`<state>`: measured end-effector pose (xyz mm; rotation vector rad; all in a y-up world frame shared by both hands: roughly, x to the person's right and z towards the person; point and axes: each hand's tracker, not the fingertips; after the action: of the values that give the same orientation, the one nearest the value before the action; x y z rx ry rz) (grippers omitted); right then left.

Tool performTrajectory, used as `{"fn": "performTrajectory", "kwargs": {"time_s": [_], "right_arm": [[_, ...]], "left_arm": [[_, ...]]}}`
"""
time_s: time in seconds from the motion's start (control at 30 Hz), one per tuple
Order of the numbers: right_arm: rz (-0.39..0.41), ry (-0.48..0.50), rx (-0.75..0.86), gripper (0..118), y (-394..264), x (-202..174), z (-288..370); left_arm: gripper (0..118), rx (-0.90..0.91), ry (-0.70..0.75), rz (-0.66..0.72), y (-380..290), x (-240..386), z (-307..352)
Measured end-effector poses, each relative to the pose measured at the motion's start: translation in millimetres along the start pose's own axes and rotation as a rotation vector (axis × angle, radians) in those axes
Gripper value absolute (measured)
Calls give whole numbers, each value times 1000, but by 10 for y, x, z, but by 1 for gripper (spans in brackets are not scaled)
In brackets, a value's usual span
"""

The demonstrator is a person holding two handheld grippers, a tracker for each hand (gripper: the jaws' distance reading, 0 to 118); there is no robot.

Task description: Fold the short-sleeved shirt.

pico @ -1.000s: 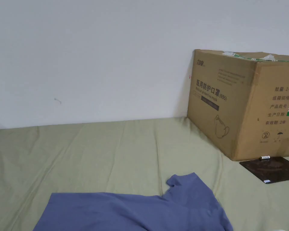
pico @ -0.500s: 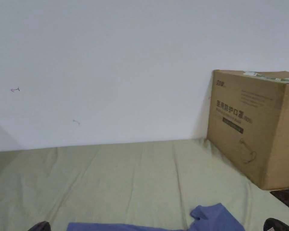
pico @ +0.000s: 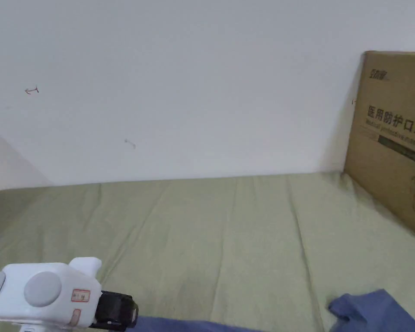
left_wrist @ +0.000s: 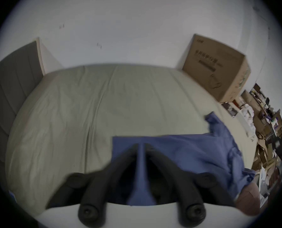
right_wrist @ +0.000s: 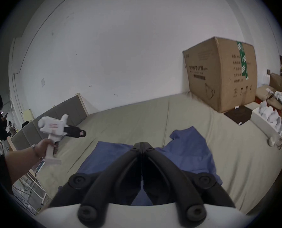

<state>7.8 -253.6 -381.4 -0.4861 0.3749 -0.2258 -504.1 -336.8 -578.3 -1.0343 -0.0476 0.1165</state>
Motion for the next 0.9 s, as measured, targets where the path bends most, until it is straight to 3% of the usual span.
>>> {"fn": "performTrajectory", "kwargs": {"time_s": [0.03, 0.07, 0.17, 0.23, 0.33, 0.4, 0.5, 0.57, 0.63, 0.67, 0.73, 0.8, 0.9], "right_arm": [[-8, 3, -17, 0, -11, 26, -65], [-16, 4, -29, 0, -24, 56, -123], [-31, 0, -62, 0, -80, 127, -264], [-38, -7, -80, 0, -125, 166, -332], [-43, -25, -109, 0, -181, 206, -382], [-66, -29, -119, 0, -207, 238, -388], [-105, -31, -132, 0, -234, 303, -390], [-130, -25, -133, 0, -236, 391, -395], [-163, 13, -125, 0, -225, 535, -455], [-169, 17, -137, 0, -180, 631, -524], [-205, 2, -156, 0, -17, 862, -677], [-272, 34, -156, 0, 212, 1168, -871], [-237, -128, -221, 0, 565, 1561, -1304]], "left_arm": [[103, 13, 20, -30, 23, 0, -132], [112, 0, 40, -49, 46, 9, -264], [110, -6, 46, -38, 45, 29, -510], [110, -56, -33, 35, -12, 74, -794], [111, -19, 50, -115, -97, 236, -808], [118, -25, 30, -19, -86, 172, -773], [118, 31, 117, -106, -163, 503, -613], [115, 97, 161, -169, -142, 389, -516], [97, 106, 111, -194, -189, 498, -379], [71, 93, 161, -227, -222, 492, -309], [10, 108, 76, -253, -243, 513, -133], [3, 206, 132, -303, -332, 577, 114], [3, 349, 71, -214, -358, 538, 498]]}}
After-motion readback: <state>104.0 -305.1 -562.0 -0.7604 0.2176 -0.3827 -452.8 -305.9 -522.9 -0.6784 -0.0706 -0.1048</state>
